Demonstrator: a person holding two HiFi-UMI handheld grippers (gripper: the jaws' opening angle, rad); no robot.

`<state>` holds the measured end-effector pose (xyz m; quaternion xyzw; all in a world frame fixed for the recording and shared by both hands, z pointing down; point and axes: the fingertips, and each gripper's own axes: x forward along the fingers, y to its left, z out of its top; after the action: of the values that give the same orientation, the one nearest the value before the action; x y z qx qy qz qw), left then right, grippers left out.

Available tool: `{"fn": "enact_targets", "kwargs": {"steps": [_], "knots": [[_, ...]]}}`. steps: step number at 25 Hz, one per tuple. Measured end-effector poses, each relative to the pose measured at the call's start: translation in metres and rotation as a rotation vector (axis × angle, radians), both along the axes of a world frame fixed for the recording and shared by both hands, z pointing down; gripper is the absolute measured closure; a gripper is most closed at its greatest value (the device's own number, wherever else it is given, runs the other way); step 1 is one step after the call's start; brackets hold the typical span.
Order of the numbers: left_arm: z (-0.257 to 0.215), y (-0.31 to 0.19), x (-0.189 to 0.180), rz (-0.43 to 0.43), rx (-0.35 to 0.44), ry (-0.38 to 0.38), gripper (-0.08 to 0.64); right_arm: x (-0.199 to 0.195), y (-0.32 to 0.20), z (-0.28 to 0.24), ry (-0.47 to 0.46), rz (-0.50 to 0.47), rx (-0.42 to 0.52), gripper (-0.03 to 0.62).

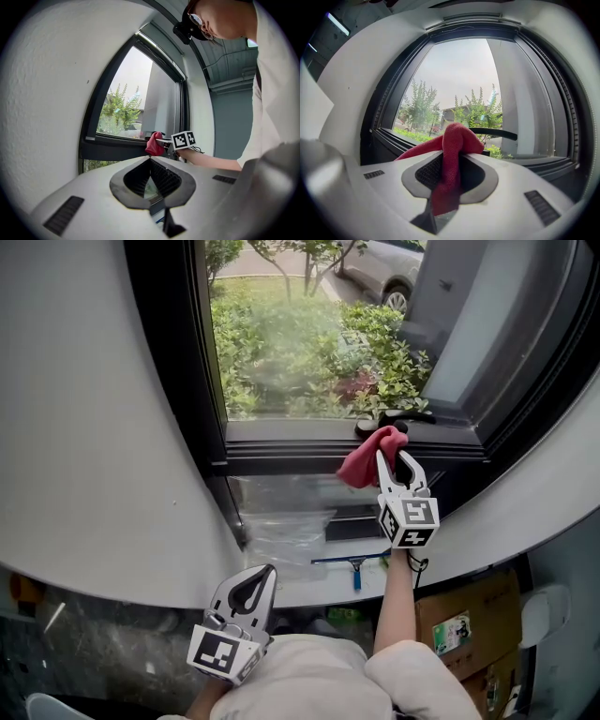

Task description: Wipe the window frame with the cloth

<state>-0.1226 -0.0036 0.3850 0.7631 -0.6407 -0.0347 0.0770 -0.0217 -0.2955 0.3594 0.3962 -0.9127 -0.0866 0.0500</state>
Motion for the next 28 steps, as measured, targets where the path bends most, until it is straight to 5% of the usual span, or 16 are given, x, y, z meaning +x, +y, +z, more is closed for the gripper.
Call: {"fn": "enact_targets", "kwargs": {"steps": [14, 22, 28], "knots": [[-0.002, -0.005, 0.014, -0.03, -0.017, -0.008, 0.551, 0.013, -0.004, -0.004, -0.017, -0.014, 0.004, 0.499], [-0.006, -0.018, 0.0, -0.169, -0.034, -0.049, 0.552, 0.012, -0.008, -0.006, -0.092, -0.032, -0.072, 0.497], [-0.02, -0.027, 0.004, -0.234, -0.013, -0.101, 0.552, 0.012, -0.011, -0.012, -0.076, -0.081, -0.037, 0.497]]}}
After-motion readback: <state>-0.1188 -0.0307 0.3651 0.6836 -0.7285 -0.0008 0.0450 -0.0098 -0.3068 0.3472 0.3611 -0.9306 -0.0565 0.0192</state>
